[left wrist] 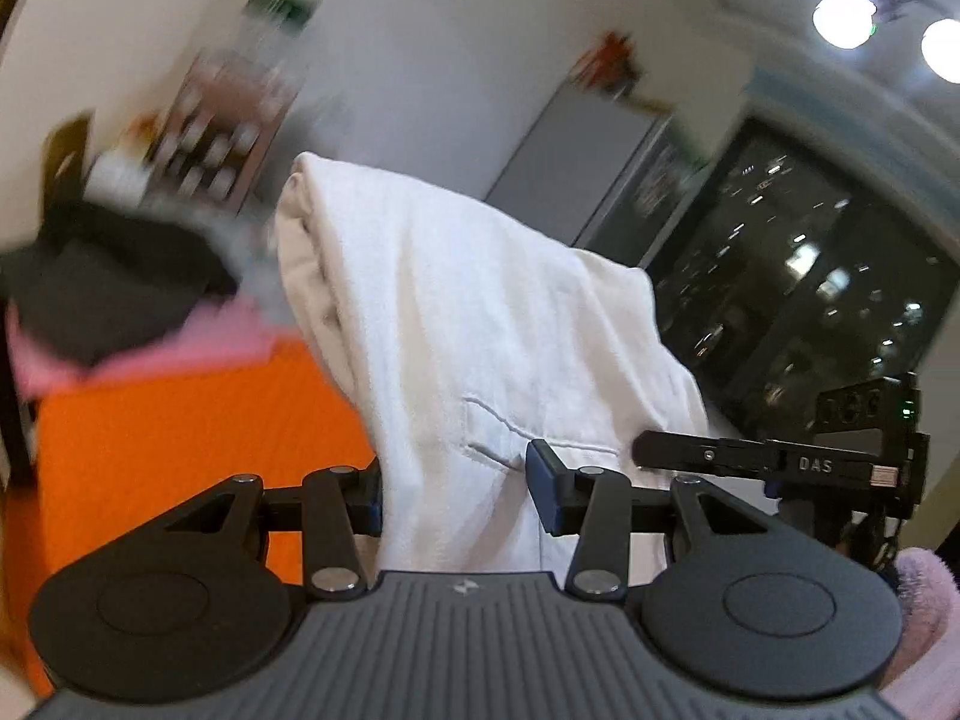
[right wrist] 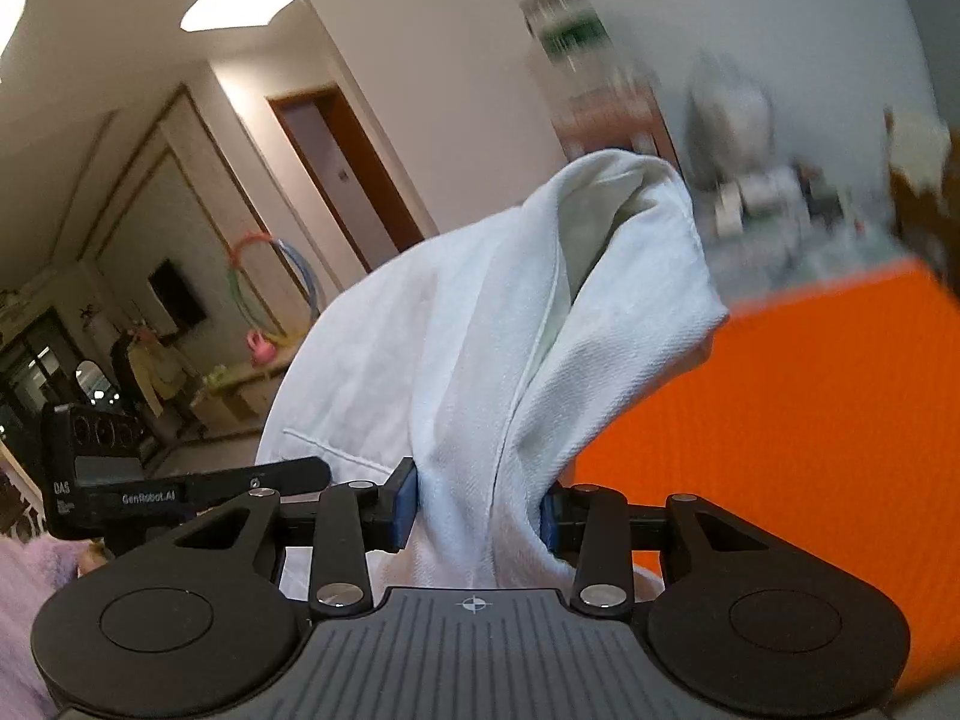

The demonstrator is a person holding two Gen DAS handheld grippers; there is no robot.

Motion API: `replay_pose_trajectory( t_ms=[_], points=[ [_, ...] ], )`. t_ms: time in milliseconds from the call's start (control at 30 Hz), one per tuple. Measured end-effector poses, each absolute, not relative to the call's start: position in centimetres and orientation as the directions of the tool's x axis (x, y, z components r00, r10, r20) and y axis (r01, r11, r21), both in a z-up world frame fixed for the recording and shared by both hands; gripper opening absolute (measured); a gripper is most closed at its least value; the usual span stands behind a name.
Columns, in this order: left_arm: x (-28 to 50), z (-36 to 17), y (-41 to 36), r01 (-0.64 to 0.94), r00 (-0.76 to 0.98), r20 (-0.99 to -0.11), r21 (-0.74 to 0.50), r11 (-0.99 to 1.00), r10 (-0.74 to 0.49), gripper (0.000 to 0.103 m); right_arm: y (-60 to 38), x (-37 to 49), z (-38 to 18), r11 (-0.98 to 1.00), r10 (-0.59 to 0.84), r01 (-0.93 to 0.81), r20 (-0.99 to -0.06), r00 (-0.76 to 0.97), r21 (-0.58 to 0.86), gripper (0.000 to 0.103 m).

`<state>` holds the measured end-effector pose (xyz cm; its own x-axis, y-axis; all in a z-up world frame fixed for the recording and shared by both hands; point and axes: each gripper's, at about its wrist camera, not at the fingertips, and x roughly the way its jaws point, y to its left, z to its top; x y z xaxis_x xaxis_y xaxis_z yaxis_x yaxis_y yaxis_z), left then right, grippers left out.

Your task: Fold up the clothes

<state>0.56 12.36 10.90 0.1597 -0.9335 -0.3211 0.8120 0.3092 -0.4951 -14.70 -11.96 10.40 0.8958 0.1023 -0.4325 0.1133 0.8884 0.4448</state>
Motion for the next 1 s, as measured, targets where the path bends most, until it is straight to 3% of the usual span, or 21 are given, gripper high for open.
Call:
replay_pose_trajectory(
  t_ms=[167, 367, 733, 1000],
  points=[
    [4.0, 12.7, 8.6, 0.827, 0.212, -0.258, -0.467, 0.314, -0.943, 0.050, -16.0, -10.6, 13.6, 0.914, 0.084, 0.089, -0.400, 0.913, 0.395, 0.041],
    [11.0, 8.3, 3.2, 0.786, 0.242, -0.317, -0.490, 0.377, -0.917, 0.050, -21.5, -3.9, 11.3, 0.927, 0.075, 0.093, -0.424, 0.903, 0.362, 0.041],
    [26.8, -6.4, -6.2, 0.704, 0.297, -0.509, -0.455, 0.545, -0.808, 0.050, -31.9, 9.8, -3.8, 0.884, 0.191, 0.088, -0.527, 0.828, 0.459, 0.041],
    [31.8, -16.8, -9.6, 0.610, 0.287, -0.672, -0.422, 0.671, -0.683, 0.049, -36.1, 16.3, -16.4, 0.829, 0.302, 0.131, -0.632, 0.713, 0.543, 0.045]
  ],
)
